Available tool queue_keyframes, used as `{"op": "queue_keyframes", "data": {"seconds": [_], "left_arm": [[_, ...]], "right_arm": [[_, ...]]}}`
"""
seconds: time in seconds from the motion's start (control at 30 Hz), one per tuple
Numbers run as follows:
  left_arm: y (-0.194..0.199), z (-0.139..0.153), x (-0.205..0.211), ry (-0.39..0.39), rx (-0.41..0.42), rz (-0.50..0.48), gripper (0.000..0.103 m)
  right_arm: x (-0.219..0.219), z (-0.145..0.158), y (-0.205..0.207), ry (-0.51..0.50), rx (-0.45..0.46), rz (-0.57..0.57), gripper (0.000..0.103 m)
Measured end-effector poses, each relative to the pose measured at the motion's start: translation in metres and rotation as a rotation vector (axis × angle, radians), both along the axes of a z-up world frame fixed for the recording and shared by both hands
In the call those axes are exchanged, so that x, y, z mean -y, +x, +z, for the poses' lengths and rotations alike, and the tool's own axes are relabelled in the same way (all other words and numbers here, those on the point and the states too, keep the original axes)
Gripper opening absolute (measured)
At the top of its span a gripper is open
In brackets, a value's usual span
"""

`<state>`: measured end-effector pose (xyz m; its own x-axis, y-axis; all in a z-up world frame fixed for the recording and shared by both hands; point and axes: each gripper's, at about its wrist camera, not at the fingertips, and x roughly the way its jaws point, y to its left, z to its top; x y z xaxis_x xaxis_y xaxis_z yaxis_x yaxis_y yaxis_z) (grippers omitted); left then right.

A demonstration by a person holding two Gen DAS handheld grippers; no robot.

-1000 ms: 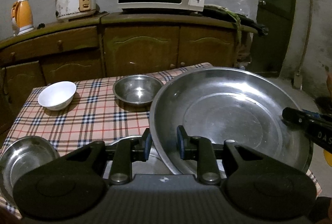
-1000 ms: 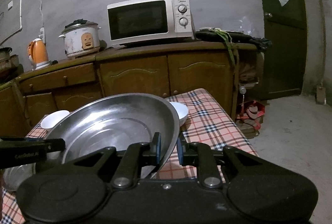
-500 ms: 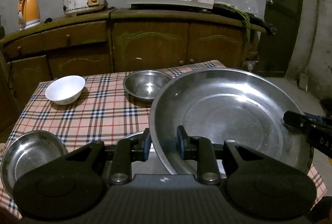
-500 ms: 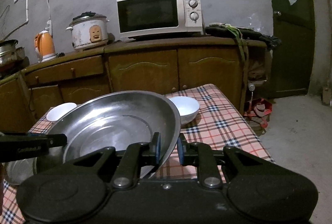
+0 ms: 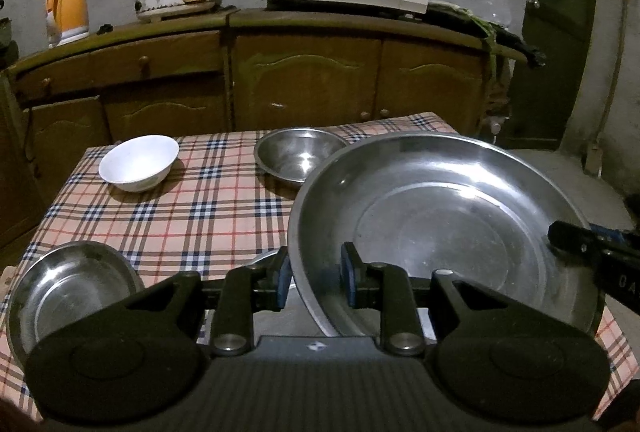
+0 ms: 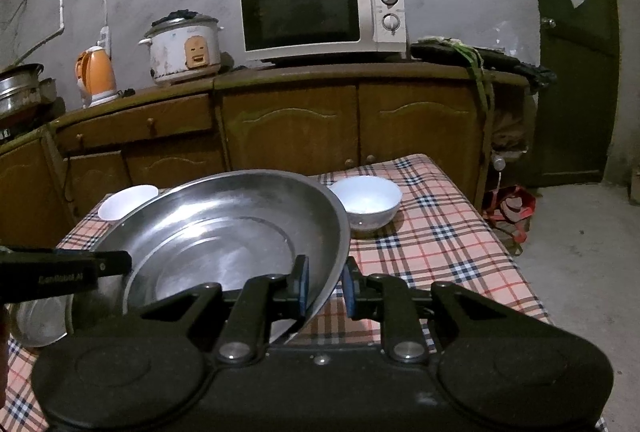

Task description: Organize plates and bowls

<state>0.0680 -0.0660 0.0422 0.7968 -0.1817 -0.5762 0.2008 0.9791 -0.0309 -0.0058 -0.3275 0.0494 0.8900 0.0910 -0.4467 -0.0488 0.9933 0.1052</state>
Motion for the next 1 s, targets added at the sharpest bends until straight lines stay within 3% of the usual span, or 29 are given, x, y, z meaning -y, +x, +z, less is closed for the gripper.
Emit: {"op": "queue_keyframes", "data": {"seconds": [1.0], "left_arm": [[0.006, -0.016, -0.014, 0.013, -0.055, 0.033, 0.027]], "right_arm": [[-0.017, -0.017, 0.011, -0.002, -0.064, 0.038, 0.024]]}}
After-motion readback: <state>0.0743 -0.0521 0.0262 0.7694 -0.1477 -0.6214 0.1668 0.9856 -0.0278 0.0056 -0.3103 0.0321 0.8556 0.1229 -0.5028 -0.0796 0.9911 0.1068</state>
